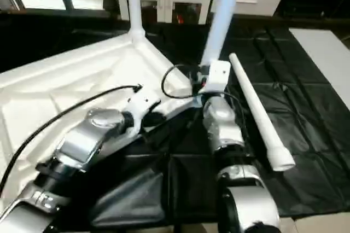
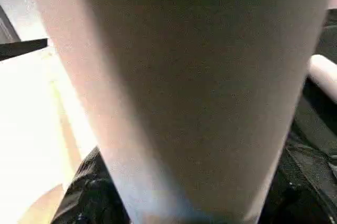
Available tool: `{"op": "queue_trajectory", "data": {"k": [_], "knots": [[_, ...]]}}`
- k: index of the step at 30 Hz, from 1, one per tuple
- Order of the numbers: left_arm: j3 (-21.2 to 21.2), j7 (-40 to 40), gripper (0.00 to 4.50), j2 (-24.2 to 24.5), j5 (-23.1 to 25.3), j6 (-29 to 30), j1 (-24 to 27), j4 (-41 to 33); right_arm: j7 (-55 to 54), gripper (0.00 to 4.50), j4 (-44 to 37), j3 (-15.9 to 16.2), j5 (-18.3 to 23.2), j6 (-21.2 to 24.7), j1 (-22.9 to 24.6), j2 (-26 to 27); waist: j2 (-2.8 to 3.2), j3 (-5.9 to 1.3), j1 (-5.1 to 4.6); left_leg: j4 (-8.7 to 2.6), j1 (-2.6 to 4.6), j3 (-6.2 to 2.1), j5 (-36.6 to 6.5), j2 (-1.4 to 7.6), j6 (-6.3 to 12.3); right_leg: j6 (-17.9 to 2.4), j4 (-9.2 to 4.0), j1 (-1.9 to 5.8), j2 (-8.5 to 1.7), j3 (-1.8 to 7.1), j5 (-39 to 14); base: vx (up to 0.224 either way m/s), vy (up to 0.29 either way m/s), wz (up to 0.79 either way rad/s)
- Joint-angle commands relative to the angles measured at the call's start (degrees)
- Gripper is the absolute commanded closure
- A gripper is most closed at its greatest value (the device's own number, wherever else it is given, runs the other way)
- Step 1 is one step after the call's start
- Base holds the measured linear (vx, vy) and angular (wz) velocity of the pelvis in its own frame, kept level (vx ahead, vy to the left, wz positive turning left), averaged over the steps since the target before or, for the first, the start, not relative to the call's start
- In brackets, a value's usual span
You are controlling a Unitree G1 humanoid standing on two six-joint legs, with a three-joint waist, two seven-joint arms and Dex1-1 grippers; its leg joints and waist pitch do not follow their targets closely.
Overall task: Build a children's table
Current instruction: Rotate leg to tighten
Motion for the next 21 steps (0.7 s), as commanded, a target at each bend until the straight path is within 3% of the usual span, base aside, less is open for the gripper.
{"op": "queue_trajectory", "data": {"k": [1,2,3,5,6,10,12,16,17,19,21], "knots": [[-2.2,0.1,4.5,0.3,0.9,-4.7,0.3,0.9,8.9,2.43,5.2,-0.1,4.7,2.8,2.0,5.4,1.05,-3.04,-0.37,-5.19,1.28,-2.25,-16.9,4.2,-0.32,-11.9,-4.88,1.2,-3.73,2.86,-11.4,0.0,0.0,0.0],[-3.3,-2.5,4.5,2.8,1.0,-7.2,1.6,-0.4,14.6,2.43,2.9,0.7,5.4,1.6,2.1,4.3,0.96,-3.1,-0.5,-5.18,0.96,-2.32,-17.3,4.21,-0.01,-12.0,-4.86,1.46,-3.95,2.96,-11.7,0.0,0.0,0.0],[-4.5,-6.0,4.5,5.8,0.8,-9.5,3.3,-2.1,20.6,2.08,0.3,2.0,5.7,0.2,2.5,2.8,1.08,-3.22,-0.34,-5.22,0.91,-2.56,-16.9,4.43,0.69,-12.1,-4.81,1.61,-4.02,2.89,-11.0,0.0,0.0,0.0],[-5.0,-12.0,4.5,10.7,-1.0,-8.8,6.5,-5.4,28.0,1.73,-3.8,4.9,4.6,-1.4,3.8,-1.5,1.06,-3.36,-0.76,-5.11,0.38,-2.48,-14.0,4.56,2.13,-13.2,-4.27,2.11,-4.09,2.94,-7.0,0.0,0.0,0.0],[-5.0,-13.4,4.5,11.9,-1.5,-8.4,7.3,-6.2,29.5,1.73,-4.7,5.7,4.3,-1.8,4.1,-2.5,1.12,-3.46,-0.79,-4.94,0.45,-2.48,-13.1,4.58,2.57,-13.8,-4.12,2.16,-4.16,2.94,-5.6,0.0,0.0,0.0],[-3.1,-19.3,4.5,18.0,-3.2,-15.2,11.8,-9.2,48.6,1.46,-13.9,7.3,11.2,2.7,7.6,-9.3,1.16,-3.5,-0.79,-4.52,0.56,-2.2,-8.0,4.71,6.49,-16.6,-3.36,2.53,-3.85,2.81,-0.1,0.0,0.0,0.0],[-1.7,-20.4,4.5,20.1,-3.5,-15.9,13.1,-9.1,54.0,1.22,-15.2,8.5,10.9,4.7,8.7,-14.1,1.22,-3.47,-0.52,-4.42,0.79,-2.06,-5.6,4.9,7.63,-17.4,-3.07,2.44,-3.84,2.73,1.5,0.0,0.0,0.0],[-0.8,-20.6,4.5,21.8,-4.5,-15.9,13.6,-9.4,59.5,1.22,-14.1,6.5,10.8,5.5,8.6,-16.4,1.21,-3.46,0.06,-4.14,0.92,-1.64,-5.2,4.66,7.59,-18.3,-3.15,2.25,-4.1,2.95,0.1,0.0,0.0,0.0],[-0.7,-20.6,4.5,22.1,-4.8,-16.0,13.6,-9.6,59.8,1.5,-13.6,6.0,10.9,5.4,8.5,-16.6,1.09,-3.52,0.15,-4.11,0.88,-1.71,-5.0,4.66,7.38,-18.3,-3.12,2.35,-4.12,2.95,-0.6,0.0,0.0,0.0],[-0.5,-20.7,4.5,22.6,-4.9,-16.5,13.7,-9.5,59.5,1.5,-13.1,5.7,11.9,6.4,8.5,-16.8,1.19,-3.48,0.09,-4.16,0.96,-1.73,-5.2,4.68,7.12,-18.2,-3.16,2.21,-3.99,2.88,-1.6,0.0,0.0,0.0],[-0.5,-20.7,4.5,22.5,-4.9,-16.6,13.6,-9.4,59.5,1.86,-13.0,6.2,11.5,6.0,8.7,-16.9,1.19,-3.58,0.09,-4.1,1.09,-1.71,-4.9,4.68,6.99,-18.2,-3.1,2.19,-3.93,2.88,-1.4,0.0,0.0,0.0]]}}
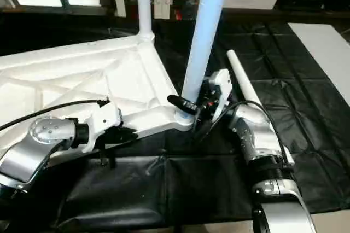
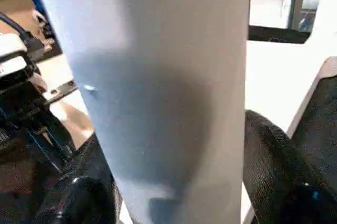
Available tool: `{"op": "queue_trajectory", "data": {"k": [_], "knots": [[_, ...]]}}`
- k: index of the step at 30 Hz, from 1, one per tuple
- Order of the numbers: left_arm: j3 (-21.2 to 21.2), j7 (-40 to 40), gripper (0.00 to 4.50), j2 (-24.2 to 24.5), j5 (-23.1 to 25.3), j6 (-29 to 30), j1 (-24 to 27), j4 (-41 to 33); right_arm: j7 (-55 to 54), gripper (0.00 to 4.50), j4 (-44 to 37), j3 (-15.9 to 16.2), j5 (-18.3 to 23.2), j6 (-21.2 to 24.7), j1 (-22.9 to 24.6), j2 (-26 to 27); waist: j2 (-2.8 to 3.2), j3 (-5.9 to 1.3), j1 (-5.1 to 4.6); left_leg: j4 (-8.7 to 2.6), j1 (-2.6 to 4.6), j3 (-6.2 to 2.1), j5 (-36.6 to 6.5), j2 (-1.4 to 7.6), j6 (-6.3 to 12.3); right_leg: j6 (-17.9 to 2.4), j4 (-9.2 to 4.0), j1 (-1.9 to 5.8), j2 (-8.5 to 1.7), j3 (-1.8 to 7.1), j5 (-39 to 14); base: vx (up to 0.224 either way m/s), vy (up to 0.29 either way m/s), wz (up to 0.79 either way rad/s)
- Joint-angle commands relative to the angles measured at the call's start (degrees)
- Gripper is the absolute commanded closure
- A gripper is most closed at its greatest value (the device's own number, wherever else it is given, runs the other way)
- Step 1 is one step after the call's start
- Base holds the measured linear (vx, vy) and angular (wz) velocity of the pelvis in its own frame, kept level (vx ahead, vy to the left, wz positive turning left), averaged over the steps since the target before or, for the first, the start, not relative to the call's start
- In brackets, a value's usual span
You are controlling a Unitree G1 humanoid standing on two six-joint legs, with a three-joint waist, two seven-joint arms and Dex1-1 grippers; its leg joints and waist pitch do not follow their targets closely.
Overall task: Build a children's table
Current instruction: Rotate leg to tighten
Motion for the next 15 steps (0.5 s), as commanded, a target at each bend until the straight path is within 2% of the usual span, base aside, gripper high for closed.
{"op": "queue_trajectory", "data": {"k": [1,2,4,5,10,11,12,14,15], "knots": [[-1.8,-1.8,4.5,0.8,0.5,0.4,2.0,1.6,-0.3,1.9,-0.1,-0.7,0.7,0.5,0.7,-1.3,0.51,-4.06,0.26,-3.99,1.53,-1.82,-4.4,4.37,6.7,-18.3,-3.15,2.69,-4.07,2.97,-0.6,0.0,0.0,0.0],[-1.7,-2.0,4.5,0.8,0.6,0.1,2.0,1.7,0.1,1.9,-0.5,-0.3,0.9,0.9,1.0,-1.5,0.71,-4.05,0.35,-3.96,1.55,-1.82,-4.3,4.32,6.78,-18.3,-3.12,2.7,-4.08,2.95,-0.3,0.0,0.0,0.0],[-1.7,-2.3,4.5,0.8,0.5,-0.1,2.0,1.7,0.1,2.12,-1.2,0.5,0.3,1.4,1.6,-1.3,0.62,-4.09,0.35,-3.93,1.55,-1.82,-3.5,4.32,7.02,-18.4,-2.96,2.74,-4.0,2.91,0.9,0.0,0.0,0.0],[-1.8,-2.3,4.5,0.8,0.5,0.0,2.0,1.6,-0.3,2.23,-1.2,0.7,-0.5,1.5,1.8,-0.9,0.76,-3.98,0.41,-3.94,1.55,-1.83,-3.9,4.32,6.98,-18.4,-3.01,2.72,-4.07,2.92,0.6,0.0,0.0,0.0],[-2.1,-1.6,4.5,0.5,0.3,0.7,1.5,1.5,-5.2,2.34,0.4,1.5,-4.1,1.9,1.6,-0.1,0.64,-4.0,0.33,-3.93,1.6,-1.79,-5.0,4.21,5.92,-18.2,-3.13,2.71,-4.02,2.95,-0.9,0.0,0.0,0.0],[-2.3,-0.4,4.5,-0.2,0.7,1.7,0.9,1.7,-9.0,2.38,1.6,1.7,-5.8,2.0,1.4,0.6,0.62,-3.9,0.28,-4.0,1.61,-1.81,-5.6,4.25,5.51,-18.1,-3.19,2.63,-4.0,2.96,-1.8,0.0,0.0,0.0],[-2.3,-0.4,4.5,-0.2,0.7,1.7,0.9,1.7,-9.0,2.4,1.6,1.7,-5.8,2.0,1.4,0.6,0.67,-3.8,0.26,-4.07,1.64,-1.83,-6.1,4.28,5.19,-18.0,-3.3,2.55,-4.03,2.99,-2.7,0.0,0.0,0.0],[-2.3,5.4,4.5,-4.0,2.5,7.4,-1.6,4.2,-24.1,2.43,5.7,0.9,-10.0,2.4,0.5,3.1,0.81,-3.6,0.06,-4.26,1.96,-1.8,-8.6,4.4,2.59,-17.4,-3.67,2.24,-4.09,3.06,-6.8,0.0,0.0,0.0],[-2.3,5.4,4.5,-4.0,2.5,7.4,-1.6,4.2,-24.1,2.43,5.7,0.9,-10.0,2.4,0.5,3.1,0.87,-3.42,0.07,-4.36,2.01,-1.88,-9.6,4.22,1.73,-17.0,-3.89,2.04,-3.97,2.98,-8.8,0.0,0.0,0.0]]}}
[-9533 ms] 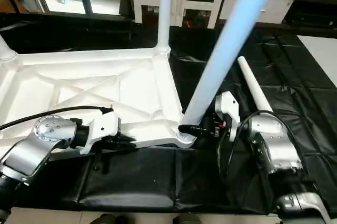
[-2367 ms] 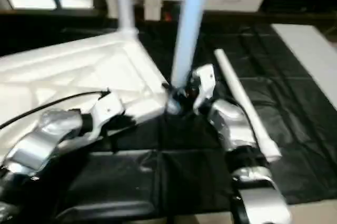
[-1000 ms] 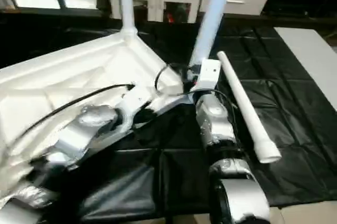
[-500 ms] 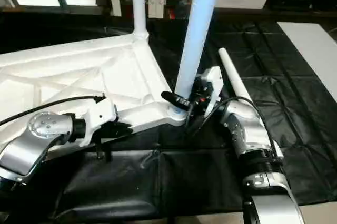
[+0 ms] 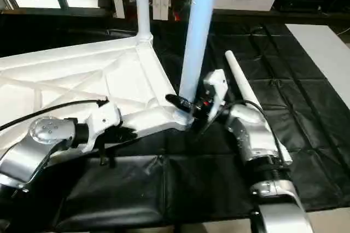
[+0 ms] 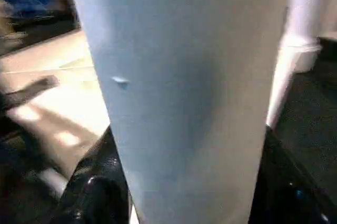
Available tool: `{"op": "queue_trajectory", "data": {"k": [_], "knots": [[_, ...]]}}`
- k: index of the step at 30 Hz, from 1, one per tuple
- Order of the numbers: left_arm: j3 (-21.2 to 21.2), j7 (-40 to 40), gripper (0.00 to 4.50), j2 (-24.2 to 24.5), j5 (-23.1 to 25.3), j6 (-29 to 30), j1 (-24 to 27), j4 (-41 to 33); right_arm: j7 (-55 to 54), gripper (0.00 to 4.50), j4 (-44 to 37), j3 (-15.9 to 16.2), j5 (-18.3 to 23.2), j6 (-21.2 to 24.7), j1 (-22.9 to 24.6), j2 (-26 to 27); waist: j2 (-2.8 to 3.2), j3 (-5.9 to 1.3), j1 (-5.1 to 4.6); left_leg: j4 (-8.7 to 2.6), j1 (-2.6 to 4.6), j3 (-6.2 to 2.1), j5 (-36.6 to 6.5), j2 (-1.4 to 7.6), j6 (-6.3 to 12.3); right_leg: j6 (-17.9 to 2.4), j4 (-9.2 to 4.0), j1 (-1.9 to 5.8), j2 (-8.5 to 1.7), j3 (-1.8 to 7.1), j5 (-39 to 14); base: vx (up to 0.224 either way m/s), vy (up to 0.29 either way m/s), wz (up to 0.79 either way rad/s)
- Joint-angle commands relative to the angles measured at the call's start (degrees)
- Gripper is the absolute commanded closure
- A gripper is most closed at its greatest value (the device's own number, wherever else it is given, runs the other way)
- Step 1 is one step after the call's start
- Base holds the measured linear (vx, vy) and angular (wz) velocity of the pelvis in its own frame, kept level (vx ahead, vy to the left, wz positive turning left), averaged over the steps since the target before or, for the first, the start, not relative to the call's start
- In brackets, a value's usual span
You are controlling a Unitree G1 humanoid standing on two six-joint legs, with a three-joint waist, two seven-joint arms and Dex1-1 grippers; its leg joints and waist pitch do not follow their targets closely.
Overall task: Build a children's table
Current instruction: Rotate leg to tighten
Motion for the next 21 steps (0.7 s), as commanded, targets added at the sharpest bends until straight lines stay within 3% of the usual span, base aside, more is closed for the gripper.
{"op": "queue_trajectory", "data": {"k": [1,2,3,4,5,6,7,8,11,15,17,18,19,21], "knots": [[-2.0,4.2,4.5,-2.6,2.0,5.9,-0.3,3.0,-14.4,2.43,7.6,-1.1,-4.9,3.3,1.2,0.8,0.77,-3.25,0.13,-4.74,1.58,-1.96,-12.6,4.12,0.45,-15.9,-4.5,1.79,-4.03,2.98,-12.9,0.0,0.0,0.0],[-2.0,4.2,4.5,-2.6,2.0,5.9,-0.3,3.0,-14.4,2.46,7.6,-1.1,-4.9,3.3,1.2,0.8,0.76,-2.97,0.06,-4.93,1.7,-2.2,-15.8,4.08,-0.76,-14.7,-5.06,1.58,-4.14,3.03,-17.4,0.0,0.0,0.0],[-0.9,12.0,4.5,-8.8,3.4,11.2,-3.9,7.4,-28.9,2.49,11.9,-4.9,-3.7,4.8,0.0,5.1,0.84,-2.92,-0.01,-4.9,1.79,-2.18,-17.0,4.05,-1.56,-14.1,-5.21,1.47,-4.13,3.08,-18.9,0.0,0.0,0.0],[-0.6,13.4,4.5,-10.5,3.3,11.9,-4.8,8.4,-31.7,2.51,12.8,-5.8,-3.2,4.7,-0.3,6.4,0.95,-2.93,-0.01,-4.9,2.42,-2.43,-19.2,3.87,-3.12,-12.9,-5.71,0.94,-4.2,3.09,-22.3,0.0,0.0,0.0],[-0.4,14.3,4.5,-11.6,3.2,12.4,-5.4,9.0,-33.5,2.52,13.3,-6.3,-2.8,4.7,-0.5,7.3,0.86,-3.1,-0.06,-4.91,2.58,-2.52,-20.7,3.75,-3.75,-11.8,-5.89,0.84,-4.01,2.99,-23.1,0.0,0.0,0.0],[0.0,16.6,4.5,-14.4,3.1,13.0,-6.9,10.7,-38.0,2.52,14.7,-7.8,-1.9,4.3,-0.9,9.9,1.06,-3.27,-0.11,-4.99,2.51,-2.64,-20.8,3.84,-3.97,-11.5,-5.74,0.9,-4.04,2.99,-22.1,0.0,0.0,0.0],[0.1,17.8,4.5,-16.0,3.0,13.2,-7.8,11.5,-40.2,2.52,15.3,-8.6,-1.4,4.0,-1.1,11.4,0.89,-3.09,-0.25,-5.26,2.39,-2.6,-22.1,3.87,-4.14,-10.6,-5.94,0.67,-3.78,2.94,-21.1,0.0,0.0,0.0],[0.1,19.3,4.5,-18.1,3.0,12.9,-9.0,12.9,-43.1,2.52,16.3,-9.5,-0.5,3.3,-1.2,13.7,0.98,-3.16,-0.06,-5.2,2.63,-2.66,-23.0,3.7,-4.34,-10.2,-5.98,0.43,-3.63,2.79,-21.1,0.0,0.0,0.0],[-0.2,20.4,4.5,-20.5,2.8,12.3,-10.5,14.7,-45.2,2.52,17.0,-9.5,-0.3,1.8,-1.4,16.7,0.66,-3.56,-0.05,-5.32,2.68,-2.6,-24.8,3.53,-3.61,-8.8,-6.3,0.21,-3.55,2.82,-19.8,0.0,0.0,0.0],[-0.8,19.3,4.5,-20.4,2.6,12.0,-10.6,14.6,-42.8,2.52,17.1,-8.6,-0.4,1.2,-2.1,17.9,0.64,-3.77,-0.12,-5.77,2.03,-2.94,-24.6,3.75,-3.46,-8.8,-5.96,0.83,-3.57,2.59,-17.2,0.0,0.0,0.0],[-1.8,14.4,4.5,-15.7,2.8,9.5,-8.0,11.5,-31.3,2.52,14.7,-8.3,1.5,0.3,-3.5,15.9,0.56,-3.98,-0.36,-5.86,1.62,-2.98,-23.9,3.8,-2.81,-9.1,-5.8,1.15,-3.71,2.63,-15.6,0.0,0.0,0.0],[-2.2,12.9,4.5,-14.5,2.8,8.3,-7.3,10.8,-29.2,2.52,14.1,-8.3,1.7,-0.4,-3.7,15.1,0.52,-4.24,-0.48,-5.94,0.78,-3.12,-20.6,3.92,-1.73,-9.7,-5.35,2.03,-3.9,2.62,-12.4,0.0,0.0,0.0],[-2.2,12.9,4.5,-14.5,2.8,8.3,-7.2,10.8,-29.1,2.52,14.0,-8.3,1.7,-0.4,-3.7,15.1,0.7,-4.33,-0.34,-5.83,0.76,-3.1,-19.1,3.94,-1.24,-10.2,-5.34,2.05,-4.02,2.63,-10.8,0.0,0.0,0.0],[-3.5,9.0,4.5,-11.6,2.7,5.2,-5.4,8.9,-23.8,1.96,12.4,-8.1,2.7,-0.6,-3.9,13.3,0.65,-4.3,-0.48,-5.66,0.98,-2.84,-17.2,3.98,-0.29,-11.9,-5.28,1.93,-3.96,2.61,-8.3,0.0,0.0,0.0]]}}
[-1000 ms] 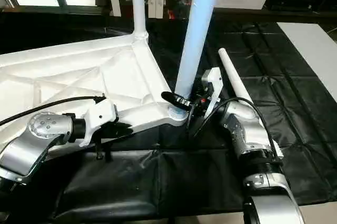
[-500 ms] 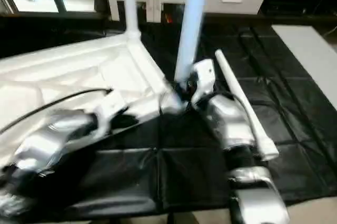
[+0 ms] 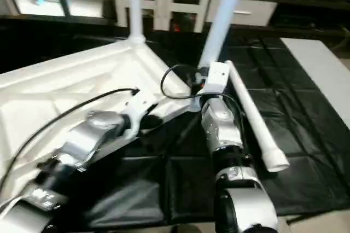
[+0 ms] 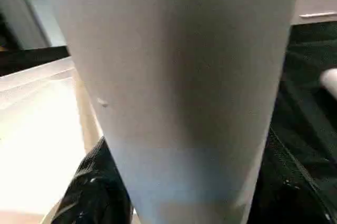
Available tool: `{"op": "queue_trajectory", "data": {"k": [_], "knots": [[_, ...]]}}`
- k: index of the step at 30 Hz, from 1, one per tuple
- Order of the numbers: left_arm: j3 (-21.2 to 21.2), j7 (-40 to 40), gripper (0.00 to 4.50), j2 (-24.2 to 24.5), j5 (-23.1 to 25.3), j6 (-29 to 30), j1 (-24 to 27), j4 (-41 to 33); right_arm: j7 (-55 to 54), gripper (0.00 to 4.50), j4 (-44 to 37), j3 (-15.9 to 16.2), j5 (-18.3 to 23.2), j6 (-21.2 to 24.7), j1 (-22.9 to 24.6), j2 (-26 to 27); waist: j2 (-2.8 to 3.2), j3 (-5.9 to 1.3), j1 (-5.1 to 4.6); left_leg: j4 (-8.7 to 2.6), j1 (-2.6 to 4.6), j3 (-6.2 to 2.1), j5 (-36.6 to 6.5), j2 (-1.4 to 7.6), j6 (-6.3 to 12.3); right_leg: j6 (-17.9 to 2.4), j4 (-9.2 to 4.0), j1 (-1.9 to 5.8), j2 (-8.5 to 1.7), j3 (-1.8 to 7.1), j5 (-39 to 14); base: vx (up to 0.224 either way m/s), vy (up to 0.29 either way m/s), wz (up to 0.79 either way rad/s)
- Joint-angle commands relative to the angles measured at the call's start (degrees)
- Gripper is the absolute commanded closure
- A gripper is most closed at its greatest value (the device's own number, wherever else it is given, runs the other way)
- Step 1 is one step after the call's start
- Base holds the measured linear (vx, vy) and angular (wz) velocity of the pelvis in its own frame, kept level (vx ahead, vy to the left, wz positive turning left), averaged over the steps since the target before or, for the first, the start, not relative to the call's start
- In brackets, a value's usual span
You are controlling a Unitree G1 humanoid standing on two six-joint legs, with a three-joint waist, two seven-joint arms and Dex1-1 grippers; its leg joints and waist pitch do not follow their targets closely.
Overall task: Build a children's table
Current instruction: Rotate leg to tighten
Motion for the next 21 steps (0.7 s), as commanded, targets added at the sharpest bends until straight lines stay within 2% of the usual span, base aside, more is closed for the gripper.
{"op": "queue_trajectory", "data": {"k": [1,2,3,4,5,6,7,8,9,11,12,16,20,21], "knots": [[-2.3,-6.7,4.5,4.3,-1.0,-5.1,4.1,-2.5,14.4,1.82,-0.7,2.4,6.6,3.0,2.7,-0.6,1.54,-2.55,0.06,-5.36,0.59,-2.63,-17.6,4.18,0.68,-12.8,-4.26,1.61,-4.09,2.75,-8.6,0.0,0.0,0.0],[-2.3,-6.7,4.5,4.3,-1.0,-5.1,4.1,-2.5,14.4,1.77,-0.7,2.4,6.6,3.0,2.7,-0.6,1.53,-2.6,-0.37,-5.38,0.44,-2.52,-16.9,4.31,1.44,-13.3,-4.19,1.72,-4.22,2.91,-8.0,0.0,0.0,0.0],[-2.9,-9.4,4.5,6.4,-1.3,-6.2,5.5,-4.1,18.2,1.69,-2.2,3.5,6.7,3.2,3.1,-2.4,1.52,-2.58,-0.24,-5.3,0.62,-2.54,-16.7,4.26,1.79,-13.6,-4.26,1.54,-4.11,2.82,-8.2,0.0,0.0,0.0],[-2.7,-12.0,4.5,8.6,-1.9,-7.9,7.2,-5.7,22.6,1.69,-3.9,5.0,6.2,2.6,3.7,-4.7,1.46,-2.38,-0.33,-5.25,0.49,-2.44,-15.8,4.32,2.46,-14.3,-4.13,1.65,-4.19,2.88,-8.5,0.0,0.0,0.0],[-2.3,-14.7,4.5,10.8,-2.7,-9.5,8.9,-7.2,28.4,1.37,-6.3,6.3,7.1,3.9,4.6,-7.3,1.54,-2.46,-0.19,-5.05,0.53,-2.22,-13.8,4.37,2.97,-14.9,-4.01,1.7,-4.2,2.97,-7.9,0.0,0.0,0.0],[-1.8,-16.4,4.5,12.2,-3.3,-10.5,9.8,-7.8,32.3,1.33,-7.5,7.5,7.2,4.3,5.3,-9.3,1.72,-2.49,-0.02,-4.92,0.54,-2.25,-12.8,4.23,3.46,-15.3,-3.89,1.73,-4.2,2.93,-7.3,0.0,0.0,0.0],[-1.1,-18.8,4.5,14.3,-4.4,-11.8,11.2,-8.8,38.1,1.28,-9.3,9.2,7.1,5.0,6.4,-12.3,1.79,-2.63,0.31,-4.67,0.41,-2.17,-9.8,4.37,4.92,-15.6,-3.59,2.1,-4.14,2.83,-4.2,0.0,0.0,0.0],[-0.4,-20.5,4.5,16.1,-5.2,-12.3,12.2,-9.2,42.6,1.17,-10.2,10.6,6.3,4.8,7.3,-15.1,1.78,-2.56,0.4,-4.45,0.43,-1.99,-7.1,4.34,6.66,-16.2,-3.1,1.97,-3.92,2.73,-0.9,0.0,0.0,0.0],[-0.3,-20.6,4.5,16.3,-5.3,-12.3,12.3,-9.2,43.1,1.03,-10.2,10.7,6.0,4.6,7.4,-15.5,1.94,-2.37,0.58,-4.54,0.61,-1.77,-5.8,4.54,7.63,-16.7,-2.95,1.61,-3.95,2.75,0.3,0.0,0.0,0.0],[-0.1,-20.9,4.5,16.7,-5.4,-12.3,12.5,-9.2,43.9,1.03,-10.2,11.0,5.5,4.2,7.6,-16.2,1.91,-2.41,0.85,-4.43,0.81,-1.63,-4.9,4.5,7.73,-17.5,-2.86,1.56,-4.01,2.81,0.6,0.0,0.0,0.0],[-0.1,-21.6,4.5,17.7,-5.8,-12.3,12.9,-9.6,46.0,1.03,-10.0,10.5,5.2,4.1,7.9,-17.1,1.58,-2.36,0.85,-4.39,0.73,-1.54,-5.0,4.45,7.82,-17.7,-2.91,1.57,-4.03,2.87,0.3,0.0,0.0,0.0],[-0.5,-22.9,4.5,20.5,-5.6,-14.6,14.2,-9.8,52.2,1.03,-10.4,10.2,5.7,3.0,9.3,-20.8,1.86,-2.11,1.43,-4.48,0.92,-1.58,-6.4,4.58,7.11,-17.1,-3.17,1.49,-4.06,2.92,-3.3,0.0,0.0,0.0],[-1.1,-23.6,4.5,20.6,-5.5,-15.4,14.3,-10.3,53.3,1.03,-11.2,10.9,6.4,3.2,9.8,-21.7,1.83,-2.18,1.75,-4.5,1.16,-1.45,-6.6,4.54,6.15,-17.2,-3.13,1.37,-3.89,2.97,-3.2,0.0,0.0,0.0],[-1.1,-24.0,4.5,20.7,-5.6,-15.6,14.4,-10.3,54.2,1.17,-11.3,10.9,6.7,3.8,9.8,-21.9,2.07,-2.16,1.85,-4.51,1.18,-1.48,-6.7,4.51,6.04,-17.2,-3.13,1.39,-3.88,2.96,-3.3,0.0,0.0,0.0]]}}
